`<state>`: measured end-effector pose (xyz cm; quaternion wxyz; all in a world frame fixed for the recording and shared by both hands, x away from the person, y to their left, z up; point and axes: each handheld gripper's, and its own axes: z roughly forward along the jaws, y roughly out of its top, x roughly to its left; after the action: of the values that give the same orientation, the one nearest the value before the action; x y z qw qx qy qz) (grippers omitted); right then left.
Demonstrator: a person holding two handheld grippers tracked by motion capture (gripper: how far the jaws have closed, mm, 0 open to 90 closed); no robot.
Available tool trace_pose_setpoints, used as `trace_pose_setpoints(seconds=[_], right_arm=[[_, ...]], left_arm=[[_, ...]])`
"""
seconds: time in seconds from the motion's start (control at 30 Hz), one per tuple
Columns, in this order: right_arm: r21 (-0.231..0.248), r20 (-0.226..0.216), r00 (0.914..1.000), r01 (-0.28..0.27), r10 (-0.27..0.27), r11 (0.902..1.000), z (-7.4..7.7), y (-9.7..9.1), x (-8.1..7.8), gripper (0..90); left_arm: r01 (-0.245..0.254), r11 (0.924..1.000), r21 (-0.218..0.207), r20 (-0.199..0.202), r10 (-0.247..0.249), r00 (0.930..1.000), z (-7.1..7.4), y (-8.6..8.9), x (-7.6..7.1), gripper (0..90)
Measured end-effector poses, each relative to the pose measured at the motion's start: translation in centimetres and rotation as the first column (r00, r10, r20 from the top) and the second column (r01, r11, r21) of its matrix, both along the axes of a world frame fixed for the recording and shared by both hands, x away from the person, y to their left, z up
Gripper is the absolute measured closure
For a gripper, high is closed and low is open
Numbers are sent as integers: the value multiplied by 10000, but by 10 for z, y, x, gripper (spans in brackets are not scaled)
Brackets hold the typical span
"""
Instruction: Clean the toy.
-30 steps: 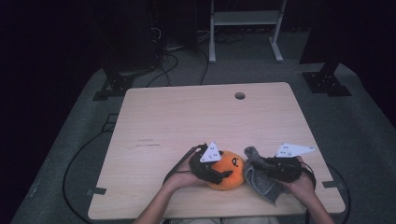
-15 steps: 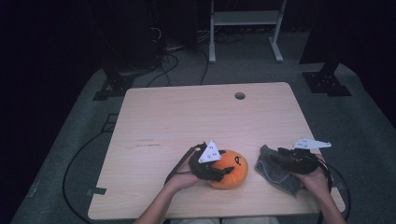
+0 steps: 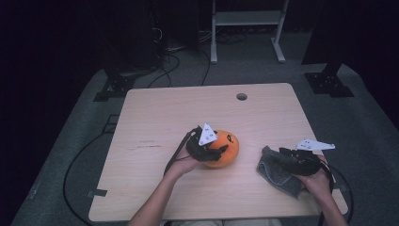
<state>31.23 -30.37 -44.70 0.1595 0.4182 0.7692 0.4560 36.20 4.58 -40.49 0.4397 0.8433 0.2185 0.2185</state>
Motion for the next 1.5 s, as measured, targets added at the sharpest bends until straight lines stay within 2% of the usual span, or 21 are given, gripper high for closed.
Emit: trace_pose_setpoints(seconds=[0.1, 0.17, 0.27, 0.47, 0.63, 0.8, 0.97, 1.03, 1.1, 1.27, 1.4, 1.5], right_arm=[[-120, 31, 10000, -44, 44, 9999, 0, 1, 0, 424], [-171, 41, 10000, -48, 49, 9998, 0, 1, 0, 421], [-70, 22, 10000, -25, 26, 10000, 0, 0, -1, 421], [-26, 24, 9999, -110, 110, 9999, 1, 4, -2, 414], [-65, -6, 9998, -174, 174, 9998, 0, 6, -1, 411], [-66, -37, 9998, -176, 176, 9998, 0, 7, -1, 405], [-17, -44, 9999, -142, 142, 9999, 0, 7, -2, 399], [-35, -2, 9999, -165, 165, 9999, 1, 8, -3, 397], [-39, 16, 9998, -197, 197, 9998, 1, 9, -4, 395], [32, 27, 9998, -176, 176, 9998, 2, 8, -4, 384], [60, 14, 9999, -145, 145, 9999, 2, 7, -4, 378], [62, -11, 9999, -161, 161, 9999, 2, 8, -5, 377]], left_arm=[[-118, 9995, 280, -306, 126, 9995, -6, -1, 9, 357], [-128, 9999, 28, -473, 129, 9988, -9, 0, 11, 319], [-75, 9999, -79, -565, 70, 9984, -5, 2, 8, 215], [-158, 9985, -517, -385, 139, 9992, 5, 10, -7, 129], [-275, 9978, -603, -395, 252, 9989, 4, 21, -15, 108], [-554, 9935, -990, -432, 514, 9977, 6, 44, -24, 100], [-739, 9930, -917, -410, 704, 9967, 6, 54, -28, 93], [-771, 9936, -823, -240, 753, 9969, 6, 59, -32, 93], [-791, 9935, -814, -232, 774, 9967, 5, 62, -34, 92], [-820, 9920, -960, -320, 793, 9963, 0, 71, -40, 92], [-866, 9920, -918, -396, 833, 9957, -6, 77, -45, 90], [-1046, 9901, -931, -447, 1008, 9939, -10, 81, -47, 87]])
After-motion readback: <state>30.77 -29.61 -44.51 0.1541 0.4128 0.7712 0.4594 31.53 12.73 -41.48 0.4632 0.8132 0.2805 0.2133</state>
